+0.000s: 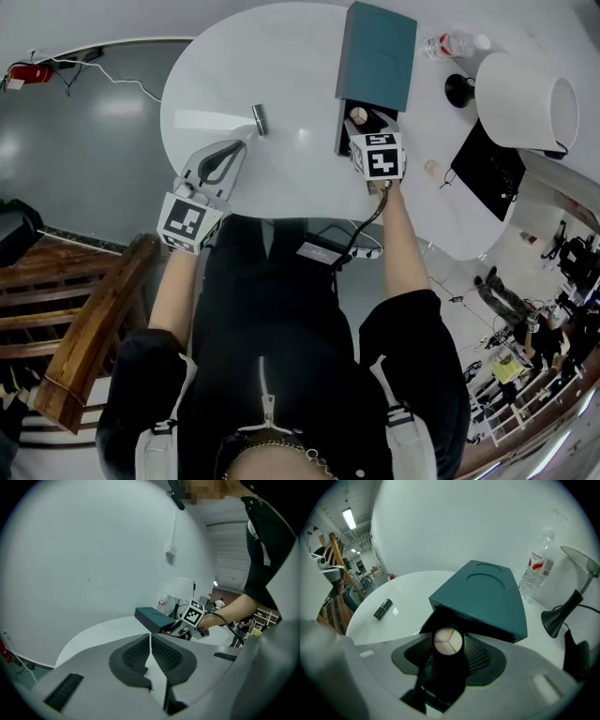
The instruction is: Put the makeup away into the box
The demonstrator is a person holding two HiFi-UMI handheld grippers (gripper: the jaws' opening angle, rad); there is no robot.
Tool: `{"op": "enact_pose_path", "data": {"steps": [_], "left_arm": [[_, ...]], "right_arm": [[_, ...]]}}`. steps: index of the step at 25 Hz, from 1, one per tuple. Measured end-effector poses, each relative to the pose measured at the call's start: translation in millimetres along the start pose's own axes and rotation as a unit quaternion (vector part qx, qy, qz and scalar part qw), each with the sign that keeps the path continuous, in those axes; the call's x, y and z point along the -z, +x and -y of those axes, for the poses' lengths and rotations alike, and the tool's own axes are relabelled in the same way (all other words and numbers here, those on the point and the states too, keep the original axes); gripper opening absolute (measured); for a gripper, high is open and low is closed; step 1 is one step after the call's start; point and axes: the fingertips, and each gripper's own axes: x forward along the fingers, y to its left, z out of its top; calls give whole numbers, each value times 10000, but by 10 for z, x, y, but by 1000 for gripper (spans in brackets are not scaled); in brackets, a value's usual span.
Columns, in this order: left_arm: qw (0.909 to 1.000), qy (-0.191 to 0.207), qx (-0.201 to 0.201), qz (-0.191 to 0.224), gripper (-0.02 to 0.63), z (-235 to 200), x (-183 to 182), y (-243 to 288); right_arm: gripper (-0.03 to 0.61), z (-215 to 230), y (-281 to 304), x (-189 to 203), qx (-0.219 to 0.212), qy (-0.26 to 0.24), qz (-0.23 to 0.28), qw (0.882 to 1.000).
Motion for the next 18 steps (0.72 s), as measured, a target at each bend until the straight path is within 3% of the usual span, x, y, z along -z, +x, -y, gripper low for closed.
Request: {"op": "enact_pose_path", "data": {"steps": [18], "left_arm": [[10000,-35,-30,51,14,-42,-25,5]], "right_arm": [[213,28,54,54,27,-203,-692,9974]]}}
